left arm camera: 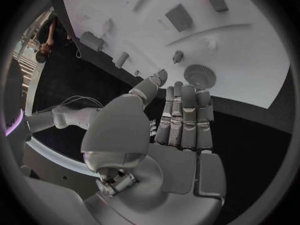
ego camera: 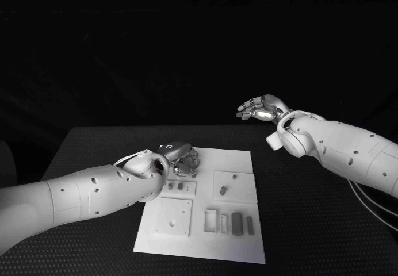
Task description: Assemble the parts on the task board
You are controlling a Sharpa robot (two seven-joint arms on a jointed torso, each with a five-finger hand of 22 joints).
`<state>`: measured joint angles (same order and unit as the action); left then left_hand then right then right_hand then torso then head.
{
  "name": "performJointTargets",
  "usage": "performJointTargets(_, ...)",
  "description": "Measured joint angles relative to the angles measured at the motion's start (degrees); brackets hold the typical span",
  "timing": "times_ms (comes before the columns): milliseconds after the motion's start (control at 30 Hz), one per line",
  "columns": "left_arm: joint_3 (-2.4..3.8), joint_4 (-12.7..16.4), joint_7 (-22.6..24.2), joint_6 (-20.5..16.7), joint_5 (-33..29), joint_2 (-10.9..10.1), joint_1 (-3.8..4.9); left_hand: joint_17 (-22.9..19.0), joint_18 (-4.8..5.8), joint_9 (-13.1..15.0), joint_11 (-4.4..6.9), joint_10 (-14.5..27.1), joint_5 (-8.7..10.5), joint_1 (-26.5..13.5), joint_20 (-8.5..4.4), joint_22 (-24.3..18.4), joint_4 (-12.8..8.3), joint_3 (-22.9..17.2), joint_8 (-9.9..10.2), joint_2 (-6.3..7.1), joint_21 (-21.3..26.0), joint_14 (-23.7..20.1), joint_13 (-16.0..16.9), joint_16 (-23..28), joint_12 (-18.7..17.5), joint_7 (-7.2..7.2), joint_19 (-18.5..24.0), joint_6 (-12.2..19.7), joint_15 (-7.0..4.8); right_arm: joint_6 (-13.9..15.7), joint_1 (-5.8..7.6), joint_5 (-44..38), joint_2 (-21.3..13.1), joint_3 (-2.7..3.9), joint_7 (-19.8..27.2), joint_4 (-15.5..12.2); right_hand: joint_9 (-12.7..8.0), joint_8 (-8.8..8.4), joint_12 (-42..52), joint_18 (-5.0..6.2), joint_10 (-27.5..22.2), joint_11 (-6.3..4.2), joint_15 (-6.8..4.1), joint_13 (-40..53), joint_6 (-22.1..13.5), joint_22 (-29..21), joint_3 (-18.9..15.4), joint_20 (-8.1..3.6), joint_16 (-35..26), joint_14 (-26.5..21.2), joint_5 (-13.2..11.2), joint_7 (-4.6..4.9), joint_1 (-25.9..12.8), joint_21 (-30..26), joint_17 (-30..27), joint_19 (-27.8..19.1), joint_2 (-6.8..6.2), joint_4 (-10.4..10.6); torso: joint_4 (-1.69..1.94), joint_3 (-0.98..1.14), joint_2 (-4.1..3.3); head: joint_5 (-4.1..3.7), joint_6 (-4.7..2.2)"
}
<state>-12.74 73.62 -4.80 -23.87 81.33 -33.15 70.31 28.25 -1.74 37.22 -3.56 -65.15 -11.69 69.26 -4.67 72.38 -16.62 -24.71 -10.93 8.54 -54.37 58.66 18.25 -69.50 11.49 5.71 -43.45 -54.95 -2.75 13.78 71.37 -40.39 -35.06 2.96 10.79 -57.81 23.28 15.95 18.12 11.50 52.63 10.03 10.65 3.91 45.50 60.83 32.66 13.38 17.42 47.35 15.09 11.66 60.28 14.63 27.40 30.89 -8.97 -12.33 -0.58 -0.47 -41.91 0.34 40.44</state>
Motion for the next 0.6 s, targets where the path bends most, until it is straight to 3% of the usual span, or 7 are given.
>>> performJointTargets(200,0.00,-1.14,0.51,0.75,2.93,0.77,-0.47,0.43,0.00,-0.46,0.20,-0.20,-0.03,0.21,-0.13,0.56,0.00,0.00,0.00,0.33,-0.65,0.63,-0.53,-1.34,-1.15,-0.24,-0.90,0.24,-0.22,-0.04,0.00,0.01,0.13,0.00,0.00,-0.01,0.00,0.00,0.00,0.00,0.00,0.00,0.00,0.00,0.00,0.00,0.00,0.00,0.00,0.00,0.00,0.00,0.00,0.00,0.00,0.00,0.00,0.00,-0.02,-0.01,-0.02,-0.12,-0.05)
performJointTargets(400,0.02,-2.46,1.00,0.88,4.36,1.43,-0.90,0.90,0.00,-0.90,0.19,-0.59,-1.27,0.21,-0.33,1.17,0.00,0.00,0.32,0.33,-1.09,1.15,-0.91,-2.97,-2.41,-0.02,-1.52,0.46,-0.33,-0.07,0.00,0.01,0.12,0.00,0.00,-0.05,0.00,0.00,0.00,0.00,0.00,0.00,0.00,0.00,0.00,0.05,0.00,0.00,0.00,0.00,0.00,0.00,0.00,0.00,0.00,0.00,0.00,0.00,0.00,-0.01,-0.02,-0.20,-0.03)
performJointTargets(500,0.00,-3.05,1.13,0.90,5.04,1.75,-1.12,0.90,-0.93,-1.06,0.19,-0.59,-1.37,0.21,-0.33,1.28,0.00,0.00,0.56,0.33,-1.31,1.15,-1.01,-3.05,-2.81,0.00,-1.92,0.81,-0.33,-0.09,0.00,0.02,0.09,0.00,0.00,-0.05,0.01,0.00,0.00,0.00,0.00,0.00,0.00,0.00,0.00,0.05,0.00,0.00,0.00,0.00,0.00,0.00,0.00,0.00,0.01,0.00,0.00,0.00,0.03,0.00,-0.01,-0.30,-0.05)
performJointTargets(600,0.00,-3.41,1.15,1.02,5.46,1.91,-1.17,0.98,-0.92,-1.15,0.20,-0.59,-1.37,0.21,-0.33,1.39,0.00,0.00,0.56,0.33,-1.31,1.25,-1.16,-3.50,-3.11,0.00,-1.92,0.81,-0.23,-0.10,0.00,0.02,0.12,0.00,0.00,-0.05,0.01,0.00,0.00,0.00,0.00,0.00,-0.01,0.00,0.00,0.05,0.00,0.00,0.00,0.01,0.00,0.00,0.00,0.00,0.01,0.00,0.00,0.00,0.07,-0.02,0.00,-0.32,-0.05)
